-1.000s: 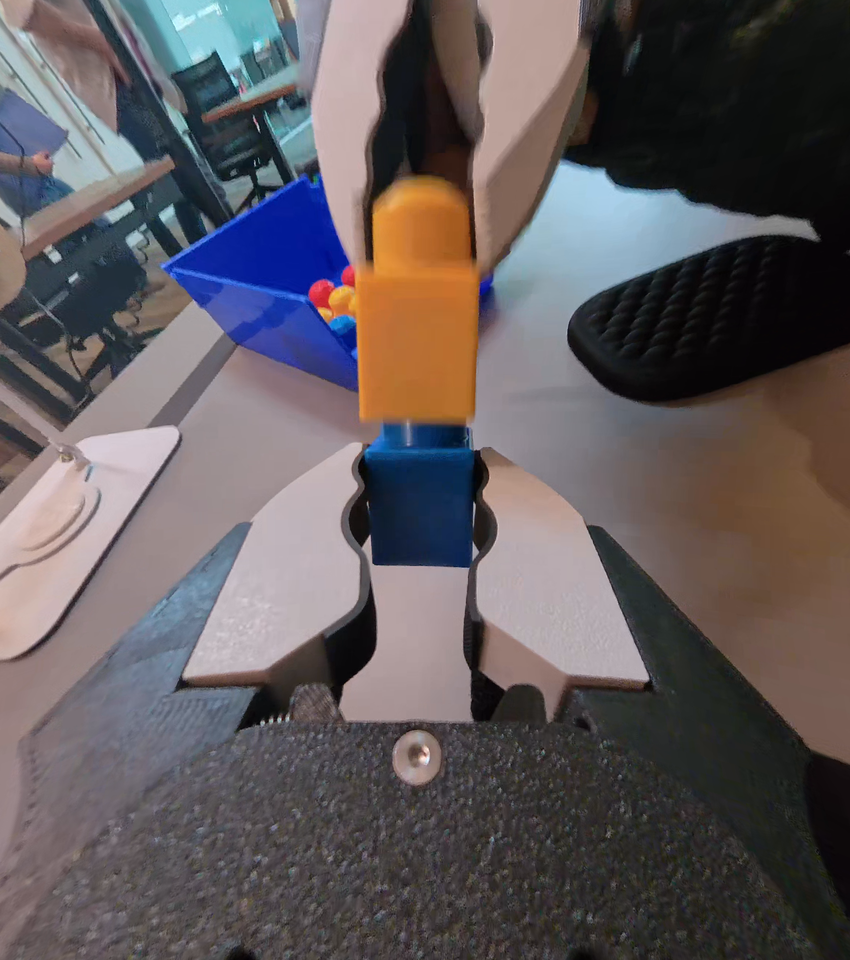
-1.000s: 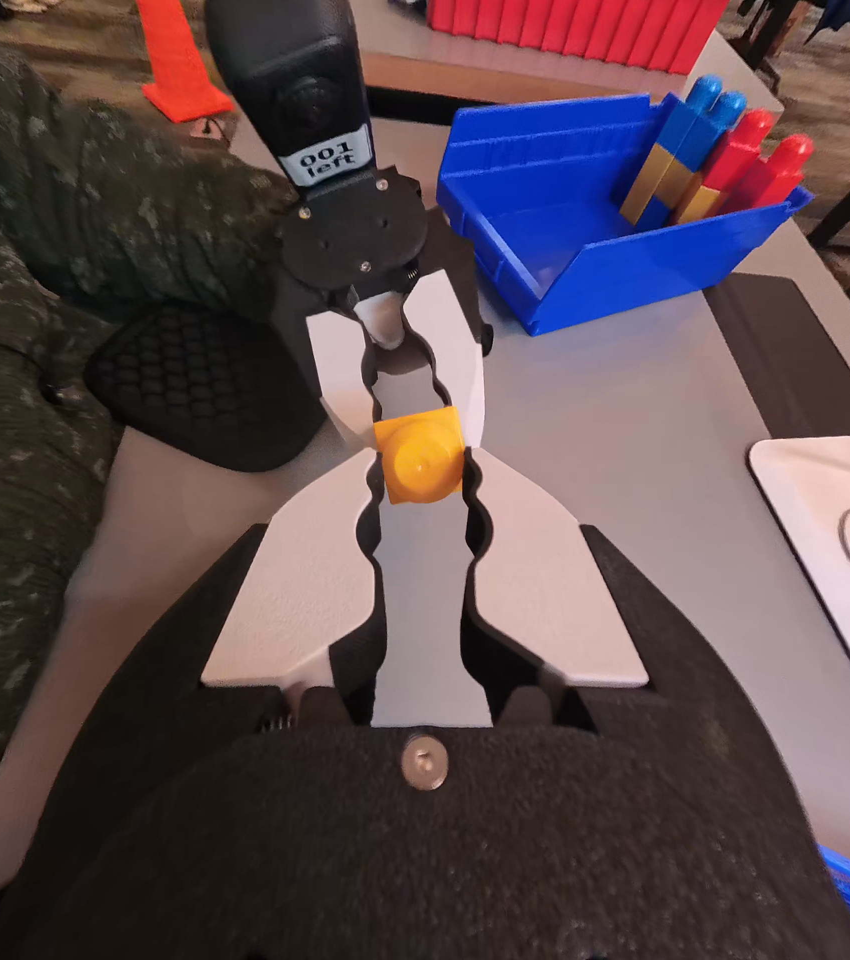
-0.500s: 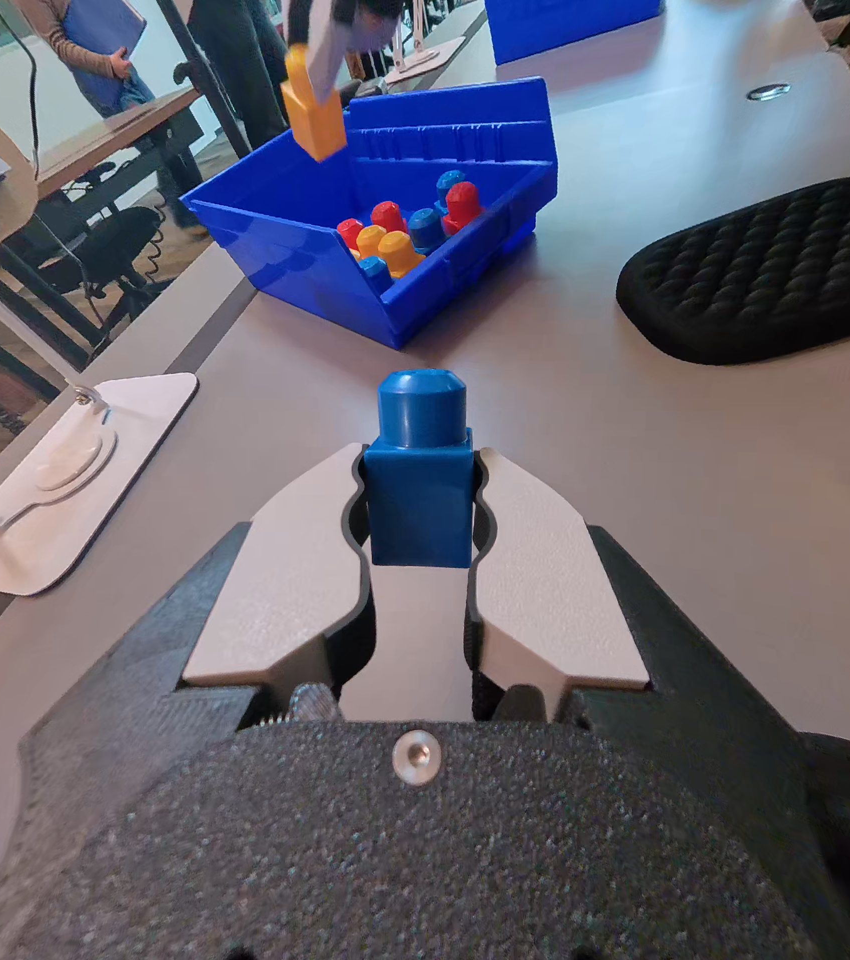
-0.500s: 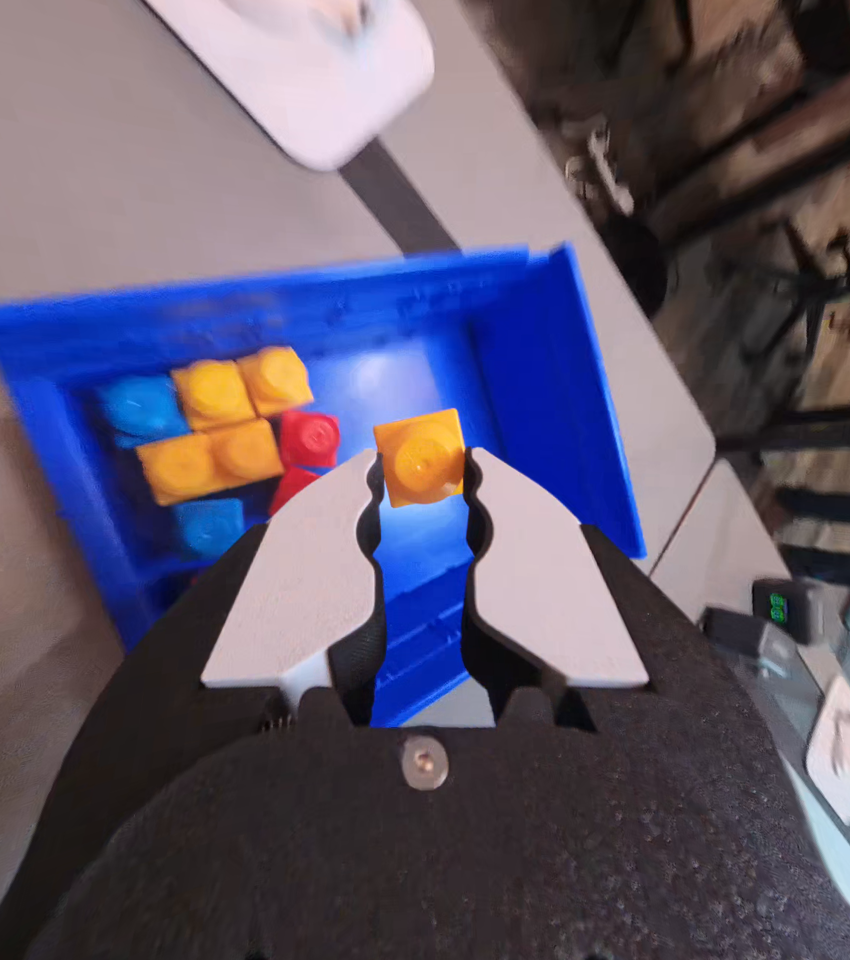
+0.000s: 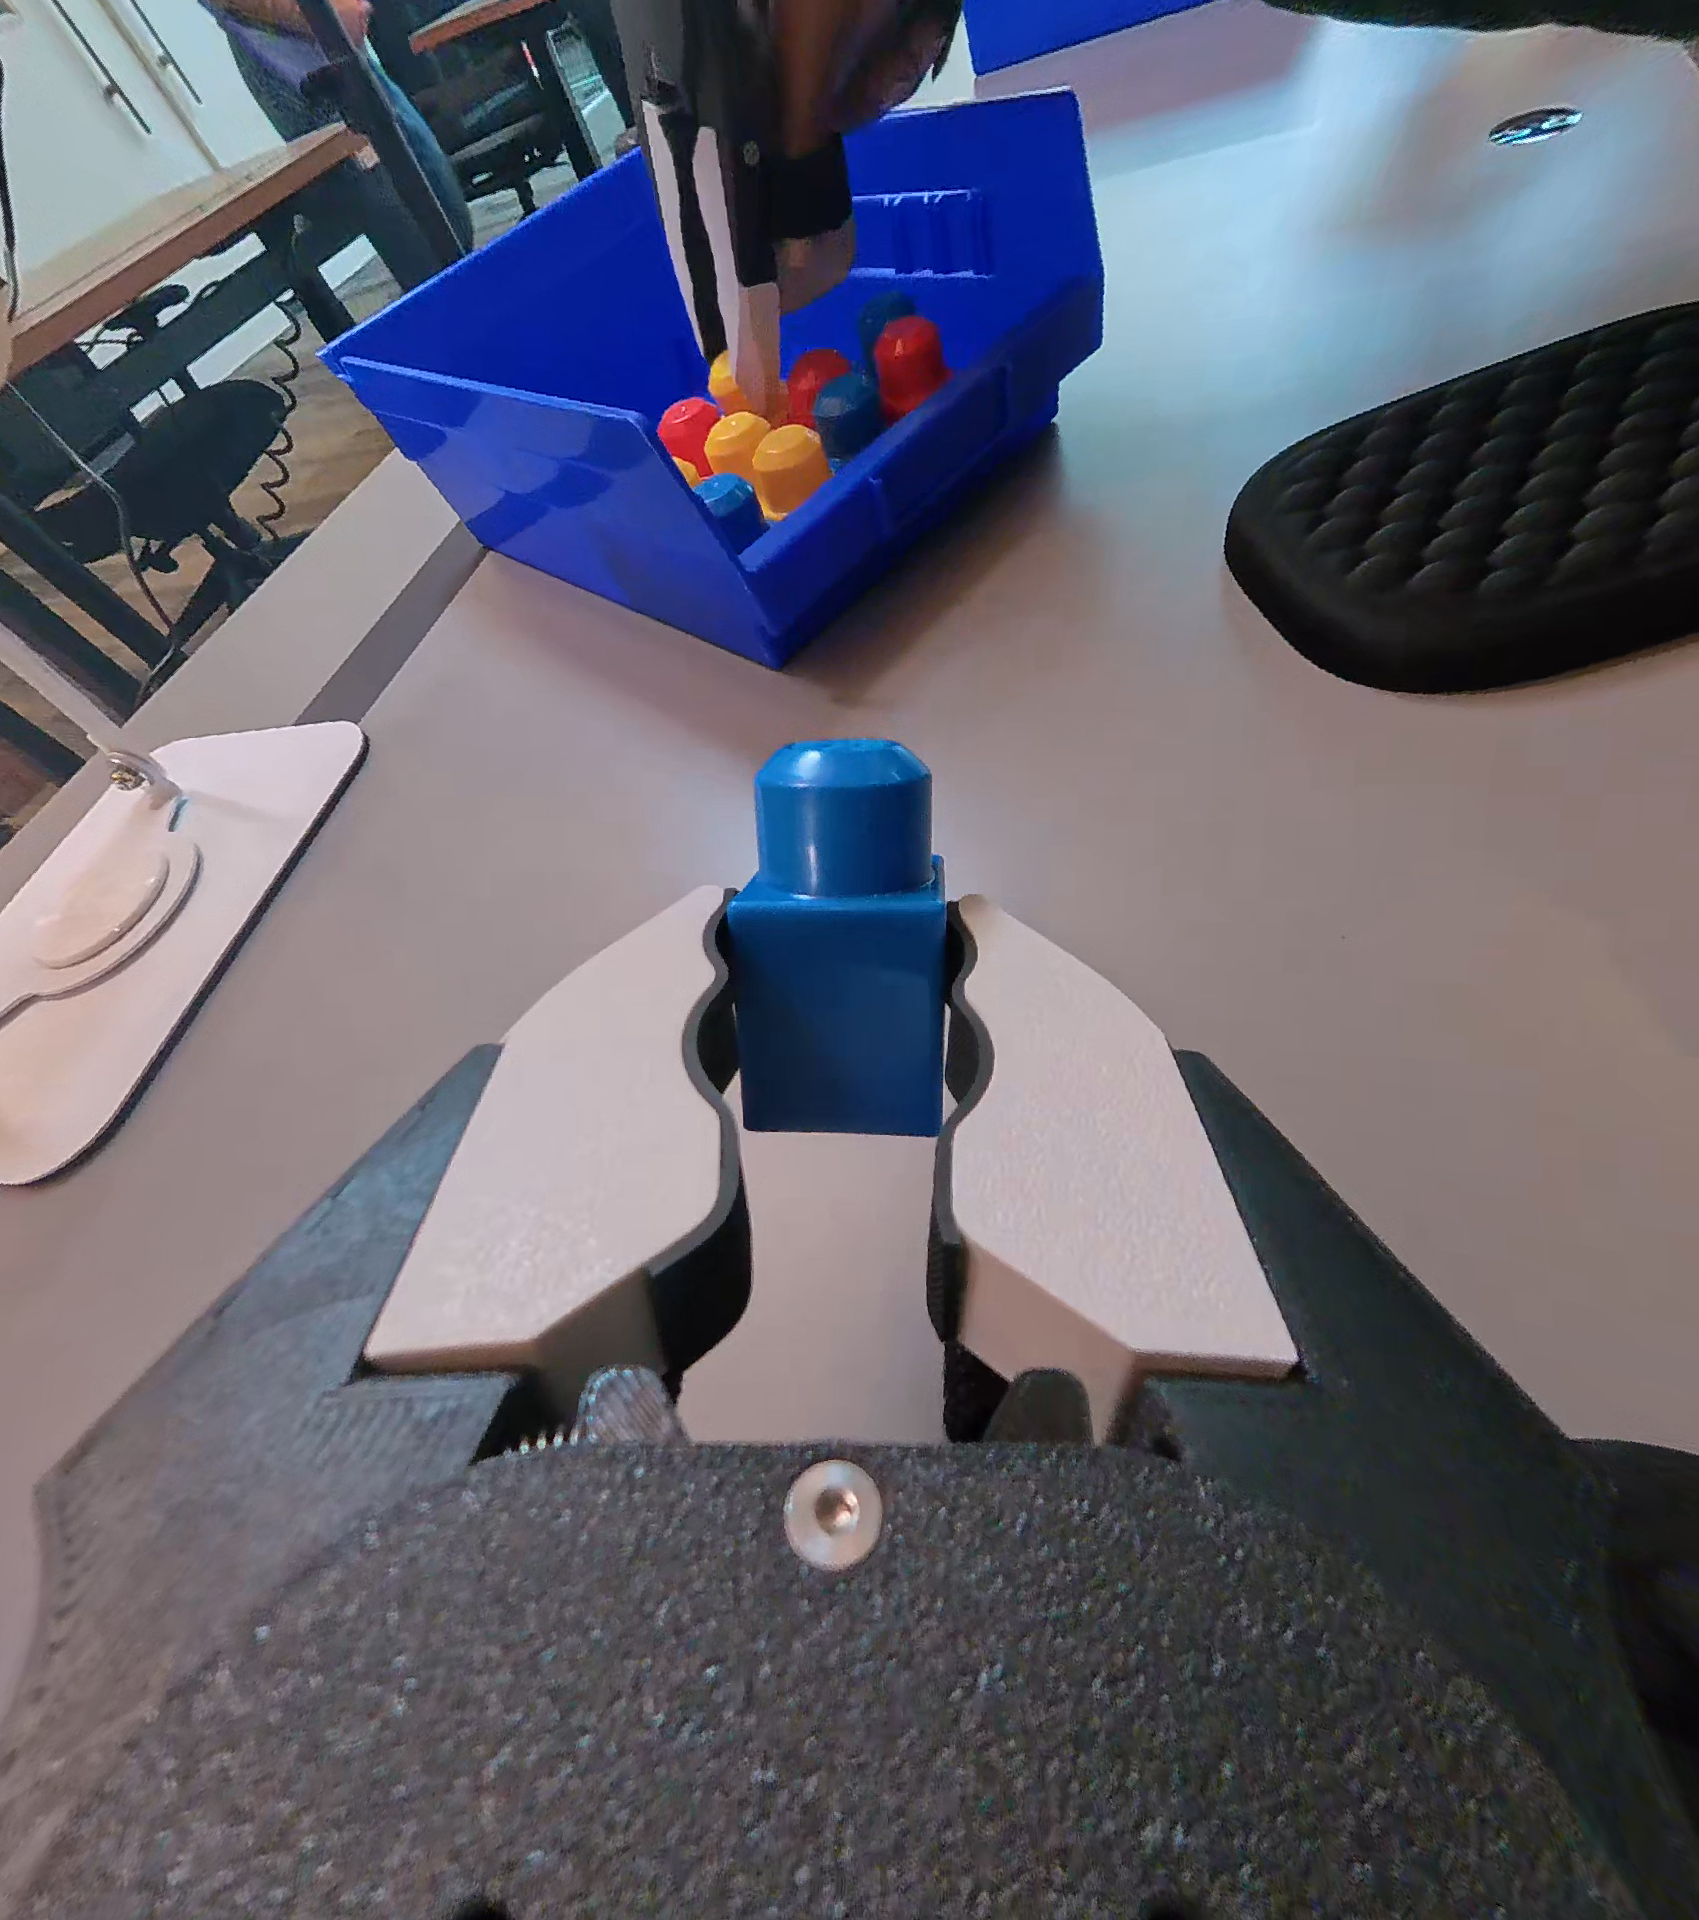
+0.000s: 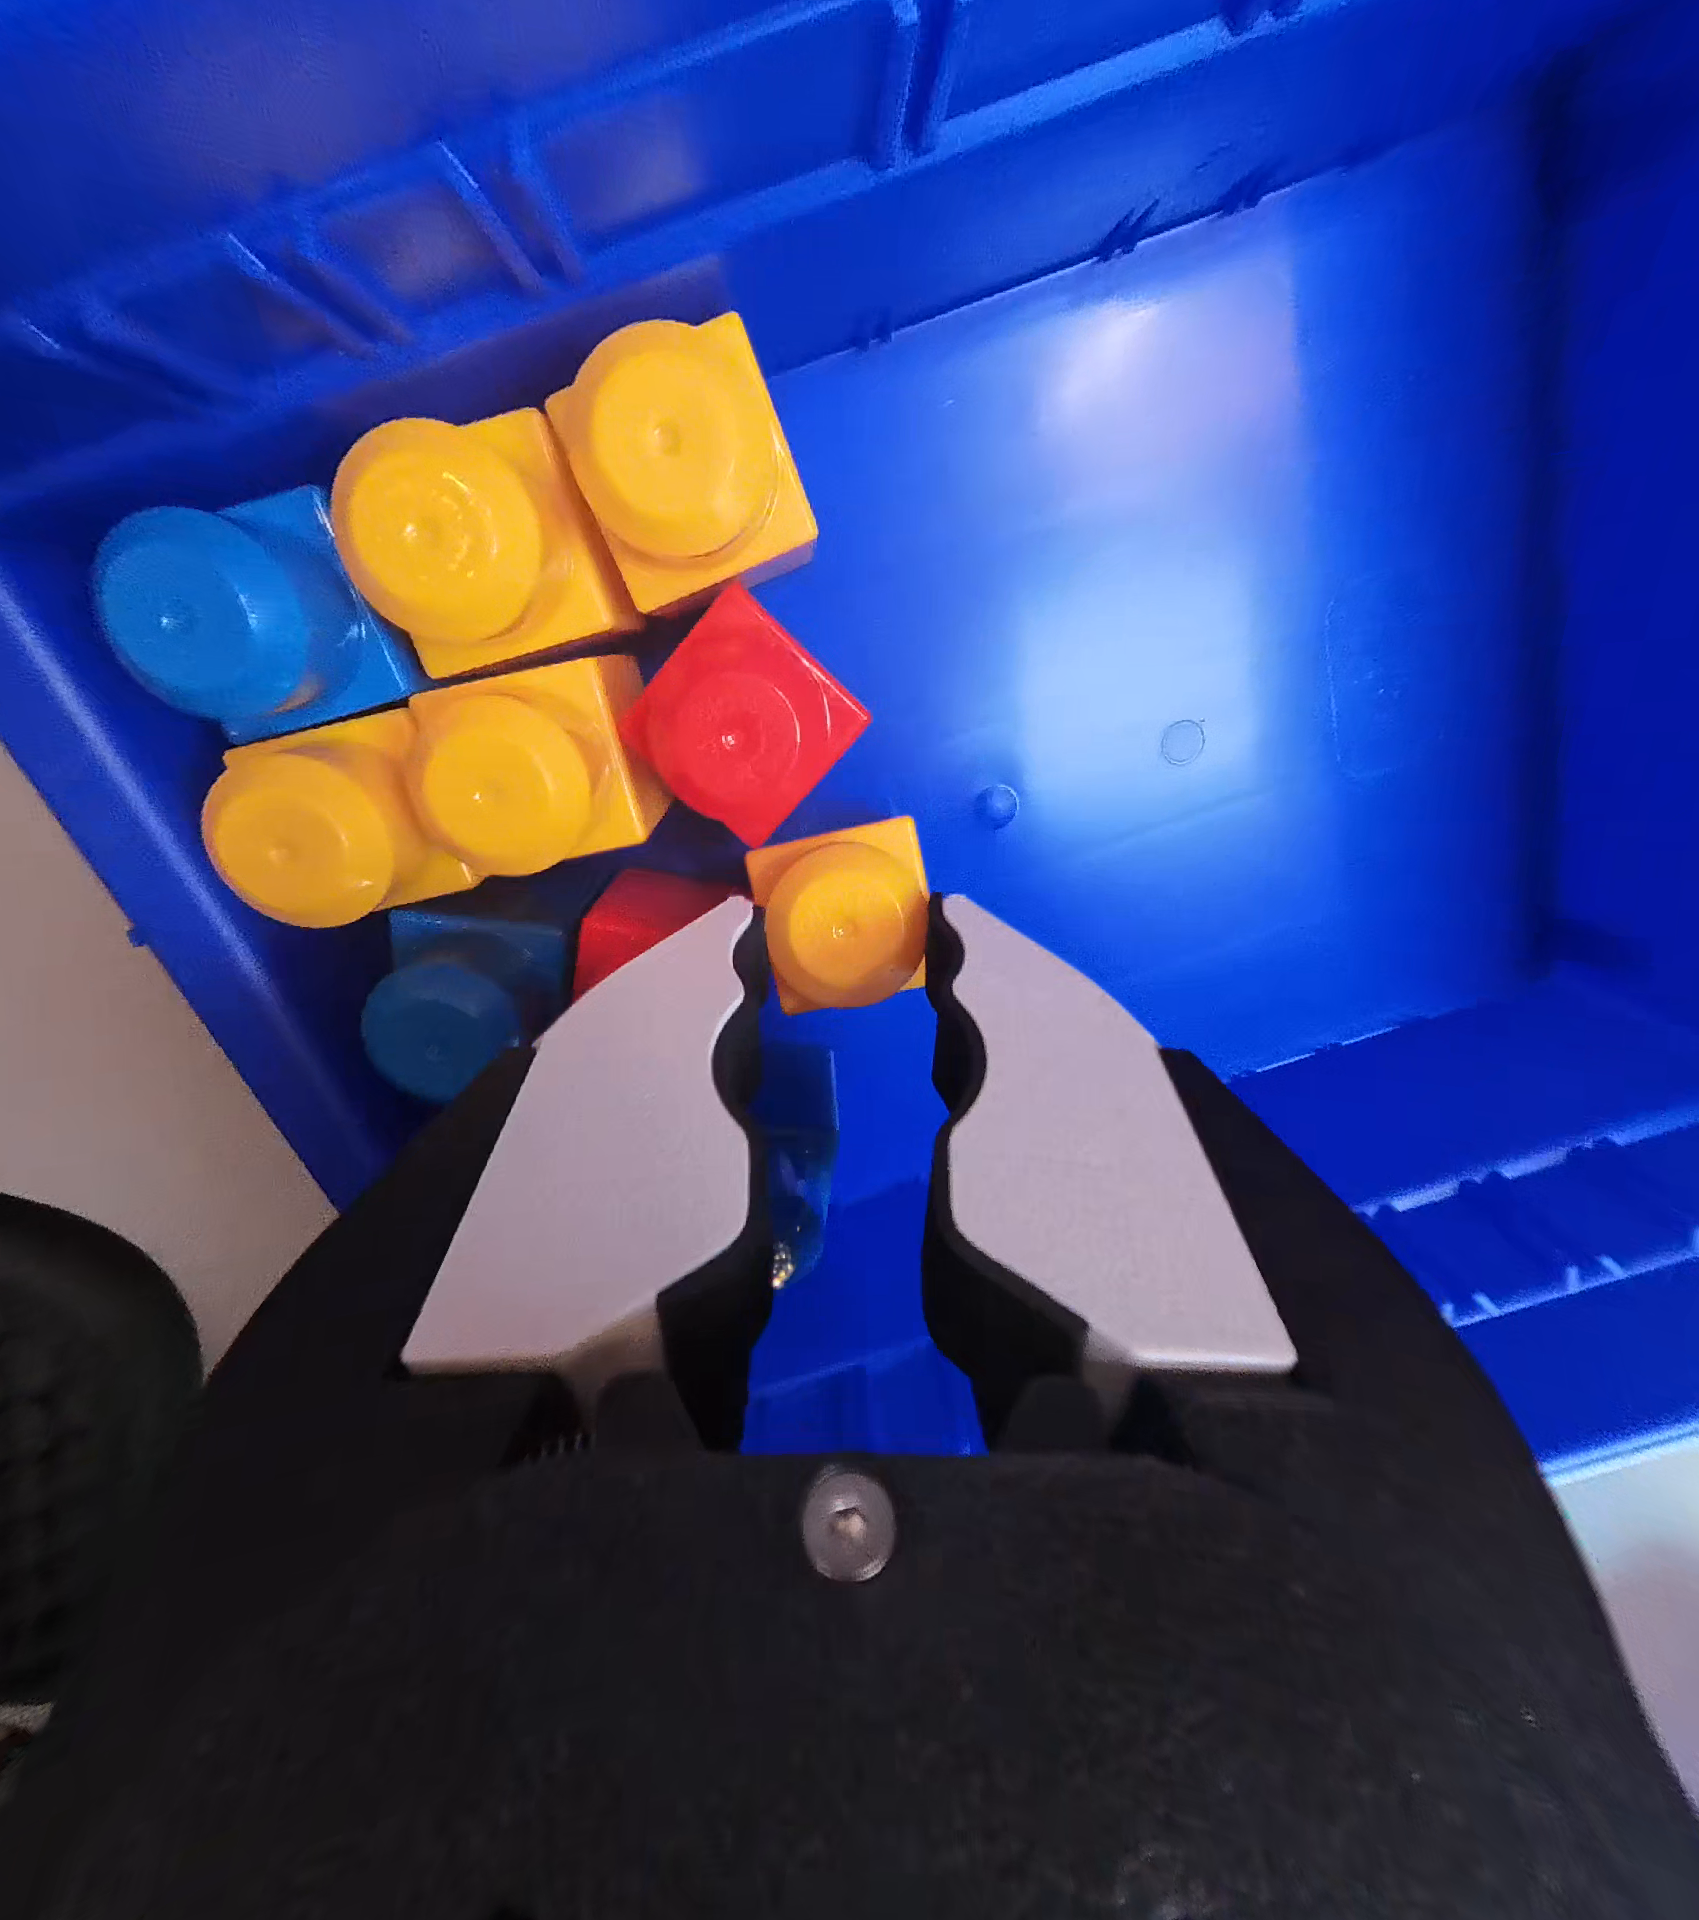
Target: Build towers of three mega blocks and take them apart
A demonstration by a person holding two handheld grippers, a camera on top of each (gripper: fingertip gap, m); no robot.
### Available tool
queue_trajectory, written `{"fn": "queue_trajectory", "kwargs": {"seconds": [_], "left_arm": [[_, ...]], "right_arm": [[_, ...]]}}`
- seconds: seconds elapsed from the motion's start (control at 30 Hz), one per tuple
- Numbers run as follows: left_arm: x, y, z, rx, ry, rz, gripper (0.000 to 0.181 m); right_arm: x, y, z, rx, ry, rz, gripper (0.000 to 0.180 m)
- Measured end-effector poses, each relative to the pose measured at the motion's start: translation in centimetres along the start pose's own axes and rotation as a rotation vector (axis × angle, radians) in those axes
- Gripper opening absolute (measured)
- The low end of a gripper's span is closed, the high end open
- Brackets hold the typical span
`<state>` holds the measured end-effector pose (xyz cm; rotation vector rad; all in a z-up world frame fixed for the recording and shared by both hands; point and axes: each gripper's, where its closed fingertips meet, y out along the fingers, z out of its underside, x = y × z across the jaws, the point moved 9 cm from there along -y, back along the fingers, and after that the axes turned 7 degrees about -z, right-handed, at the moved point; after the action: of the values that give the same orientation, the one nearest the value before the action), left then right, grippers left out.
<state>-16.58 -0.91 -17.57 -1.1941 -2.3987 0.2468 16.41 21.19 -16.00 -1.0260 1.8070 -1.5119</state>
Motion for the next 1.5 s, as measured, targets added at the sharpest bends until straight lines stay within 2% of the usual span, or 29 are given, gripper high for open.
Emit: {"fn": "queue_trajectory", "kwargs": {"seconds": [0.2, 0.3, 0.43, 0.57, 0.7, 0.9, 0.97, 1.0, 1.1, 1.23, 1.37, 1.43, 1.5], "left_arm": [[-0.1, 0.0, 0.0, -0.002, -0.003, 0.005, 0.036], [-0.1, 0.0, 0.0, -0.009, -0.008, 0.008, 0.036], [-0.2, 0.0, -0.1, -0.022, -0.014, 0.015, 0.036], [-0.6, -0.1, -0.5, -0.045, -0.006, 0.032, 0.036], [-1.2, -0.1, -0.9, -0.065, 0.008, 0.056, 0.036], [-2.3, 0.1, -1.3, -0.090, 0.019, 0.097, 0.036], [-2.5, 0.1, -1.4, -0.089, 0.028, 0.101, 0.036], [-2.5, 0.1, -1.4, -0.083, 0.031, 0.094, 0.036], [-2.1, -0.1, -1.7, -0.127, -0.009, 0.070, 0.037], [-0.1, -0.1, -1.0, -0.088, -0.050, -0.092, 0.037], [1.0, -0.2, -0.5, -0.083, -0.133, -0.134, 0.025], [1.1, -0.3, -0.5, -0.088, -0.127, -0.153, 0.021], [1.1, -0.4, -0.6, -0.090, -0.111, -0.174, 0.016]], "right_arm": [[0.2, -0.1, 0.4, -0.034, 0.013, -0.065, 0.030], [0.3, -0.5, 0.6, -0.065, 0.014, -0.075, 0.038], [1.5, -3.3, -0.2, -0.227, -0.026, -0.035, 0.040], [8.3, -6.2, -2.0, -0.464, -0.313, -0.114, 0.039], [17.4, -5.9, -2.9, -0.589, -0.604, -0.272, 0.041], [25.5, -2.2, -3.7, -0.587, -0.785, -0.353, 0.044], [26.8, -1.7, -3.9, -0.588, -0.814, -0.390, 0.029], [27.1, -1.6, -4.0, -0.577, -0.825, -0.368, 0.029], [27.1, -2.7, -4.1, -0.583, -0.841, -0.326, 0.029], [23.5, -6.9, -4.1, -0.596, -0.738, -0.232, 0.029], [15.5, -10.5, -3.3, -0.459, -0.502, 0.042, 0.029], [10.6, -10.8, -2.4, -0.324, -0.365, 0.180, 0.029], [5.7, -10.1, -1.1, -0.188, -0.214, 0.235, 0.029]]}}
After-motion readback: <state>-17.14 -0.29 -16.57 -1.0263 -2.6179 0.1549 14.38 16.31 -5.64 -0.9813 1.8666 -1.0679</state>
